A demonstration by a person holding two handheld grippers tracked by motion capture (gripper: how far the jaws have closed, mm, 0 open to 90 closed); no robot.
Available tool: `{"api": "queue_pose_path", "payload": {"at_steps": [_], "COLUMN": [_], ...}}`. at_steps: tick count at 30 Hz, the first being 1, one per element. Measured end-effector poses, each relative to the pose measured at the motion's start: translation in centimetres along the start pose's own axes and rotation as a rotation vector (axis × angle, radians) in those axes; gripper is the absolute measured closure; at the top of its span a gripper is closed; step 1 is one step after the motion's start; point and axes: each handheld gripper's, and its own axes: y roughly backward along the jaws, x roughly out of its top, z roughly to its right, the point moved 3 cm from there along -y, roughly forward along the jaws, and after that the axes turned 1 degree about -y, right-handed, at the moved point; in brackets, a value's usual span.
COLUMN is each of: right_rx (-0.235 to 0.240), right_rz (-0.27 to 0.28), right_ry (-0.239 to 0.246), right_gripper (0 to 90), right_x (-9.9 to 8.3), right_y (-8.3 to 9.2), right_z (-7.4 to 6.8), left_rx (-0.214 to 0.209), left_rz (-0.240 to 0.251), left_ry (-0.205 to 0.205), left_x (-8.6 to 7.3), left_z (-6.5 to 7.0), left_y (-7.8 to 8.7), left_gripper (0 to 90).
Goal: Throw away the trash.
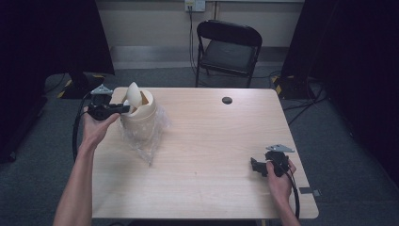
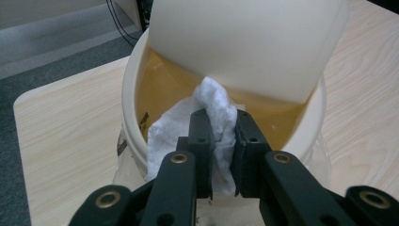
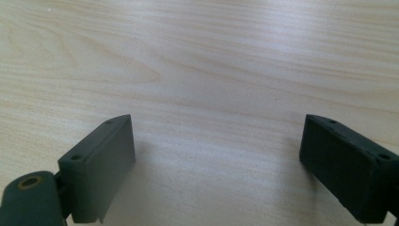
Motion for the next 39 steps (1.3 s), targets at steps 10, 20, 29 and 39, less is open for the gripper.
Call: {"api": "queue_pose_path", "payload": {"at_steps": [10,20,29,39], "right_rx": [0.002,0.003,0.003,0.004], "right_rz": [0.001,0.001,0.001,0.001], "right_ry": [0.001,0.003,0.003,0.003], "right_gripper": [9.9,9.9,9.9,9.9], "right_x": [0.0,0.0,0.0,0.0], "right_y": [0.0,0.0,0.0,0.0], "right_z": [0.0,0.0,0.0,0.0], "left_rx": [-0.01,-0.011,0.011,0.027], "left_rz": [-0.076,-0.097,-0.106,-0.115], "left_ry": [0.004,0.022,0.013,-0.008], "left_x": [-0.3,-0.2,0.3,0.6], "left_z": [-0.1,-0.1,-0.2,-0.1], "left_y": [-2.3,-2.8,-2.4,-2.0], "left_gripper": [79.9,73.8,59.6,52.5]}}
